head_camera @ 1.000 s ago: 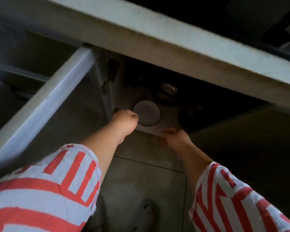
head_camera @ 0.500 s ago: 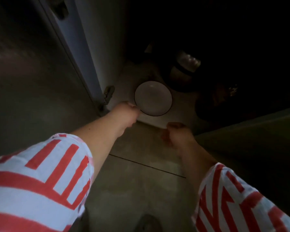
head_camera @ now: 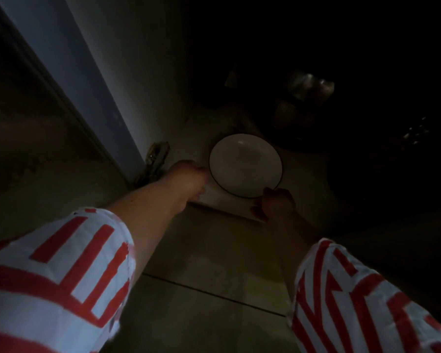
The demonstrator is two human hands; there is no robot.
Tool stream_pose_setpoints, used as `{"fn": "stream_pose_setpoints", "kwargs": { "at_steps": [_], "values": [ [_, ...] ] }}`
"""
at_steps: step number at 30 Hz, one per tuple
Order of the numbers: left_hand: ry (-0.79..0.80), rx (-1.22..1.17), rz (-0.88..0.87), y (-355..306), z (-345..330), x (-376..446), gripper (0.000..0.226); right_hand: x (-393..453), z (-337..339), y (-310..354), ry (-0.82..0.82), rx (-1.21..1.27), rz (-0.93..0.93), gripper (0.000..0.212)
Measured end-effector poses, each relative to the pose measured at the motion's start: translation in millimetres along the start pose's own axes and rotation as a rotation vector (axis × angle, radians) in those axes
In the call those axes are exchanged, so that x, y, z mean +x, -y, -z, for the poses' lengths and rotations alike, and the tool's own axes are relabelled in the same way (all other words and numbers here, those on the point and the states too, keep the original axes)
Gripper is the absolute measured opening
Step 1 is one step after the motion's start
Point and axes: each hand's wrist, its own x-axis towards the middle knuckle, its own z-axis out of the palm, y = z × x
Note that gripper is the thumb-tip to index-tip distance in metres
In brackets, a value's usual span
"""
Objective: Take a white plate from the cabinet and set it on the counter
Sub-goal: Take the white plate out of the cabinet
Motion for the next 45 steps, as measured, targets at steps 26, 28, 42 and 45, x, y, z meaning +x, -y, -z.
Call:
{"fn": "stream_pose_setpoints", "kwargs": {
  "at_steps": [26, 28, 42, 45],
  "values": [
    [-0.096, -0.23, 0.177, -16, 15, -67, 0.047, -111, 41, 29, -0.031, -0.243, 0.029, 0.035],
    [-0.135, -0.247, 0.216, -21, 22, -92, 0.045, -146, 51, 34, 0.051, -0.183, -0.025, 0.036],
    [-0.14, 0.167, 0.321, -113, 81, -269, 0.042, -345, 127, 123, 0.134, -0.142, -0.256, 0.031],
    [-0.14, 0.081, 0.35, -130, 94, -307, 0.036, -380, 144, 149, 0.165, -0.178, -0.226, 0.027]
  ]
}}
